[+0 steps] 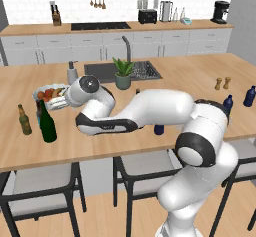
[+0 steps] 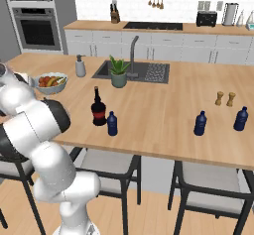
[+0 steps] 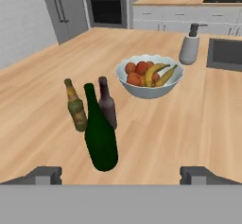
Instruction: Move the plastic bottles in the middle to the plastics group, and the glass bottles in the middle to the glass group.
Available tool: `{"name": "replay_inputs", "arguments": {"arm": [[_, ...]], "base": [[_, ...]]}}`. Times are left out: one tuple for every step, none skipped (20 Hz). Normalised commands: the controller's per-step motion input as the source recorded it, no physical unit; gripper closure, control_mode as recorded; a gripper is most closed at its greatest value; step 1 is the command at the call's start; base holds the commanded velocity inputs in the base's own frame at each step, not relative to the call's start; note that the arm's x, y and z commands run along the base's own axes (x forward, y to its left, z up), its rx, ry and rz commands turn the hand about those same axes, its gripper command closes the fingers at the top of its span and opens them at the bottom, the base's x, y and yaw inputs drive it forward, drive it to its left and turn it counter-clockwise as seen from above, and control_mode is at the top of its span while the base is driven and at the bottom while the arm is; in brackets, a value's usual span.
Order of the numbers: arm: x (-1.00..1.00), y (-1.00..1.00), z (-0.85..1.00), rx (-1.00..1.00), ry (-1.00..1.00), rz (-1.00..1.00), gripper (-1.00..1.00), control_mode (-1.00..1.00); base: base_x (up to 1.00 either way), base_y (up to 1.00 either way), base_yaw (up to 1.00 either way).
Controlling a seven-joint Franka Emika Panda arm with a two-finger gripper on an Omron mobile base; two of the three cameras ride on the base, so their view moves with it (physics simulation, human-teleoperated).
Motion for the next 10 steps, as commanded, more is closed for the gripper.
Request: {"name": "replay_inputs", "arguments": {"arm": [[-0.32, -0.89, 0.10, 0.17, 0.13, -0.16, -1.00, -1.00], [-0.17, -0.85, 0.08, 0.15, 0.21, -0.20, -1.00, -1.00], [-0.09, -0.80, 0.11, 0.12, 0.20, -0.20, -1.00, -1.00], [-0.01, -0.77, 0.14, 0.11, 0.21, -0.21, -1.00, -1.00], [0.00, -0.76, 0.15, 0.10, 0.21, -0.22, -1.00, -1.00], [0.00, -0.77, 0.15, 0.05, 0.17, -0.23, -1.00, -1.00], [-0.04, -0.82, 0.25, 0.03, 0.12, -0.22, -1.00, -1.00], [-0.11, -0.79, 0.29, 0.00, 0.03, -0.20, -1.00, -1.00], [-0.10, -0.76, 0.32, 0.00, 0.05, -0.21, -1.00, -1.00], [-0.06, -0.76, 0.30, 0.00, 0.09, -0.21, -1.00, -1.00]], "base": [[0.00, 0.00, 0.00], [0.00, 0.00, 0.00], [0.00, 0.00, 0.00], [0.00, 0.00, 0.00], [0.00, 0.00, 0.00], [0.00, 0.00, 0.00], [0.00, 0.00, 0.00], [0.00, 0.00, 0.00], [0.00, 0.00, 0.00], [0.00, 0.00, 0.00]]}}
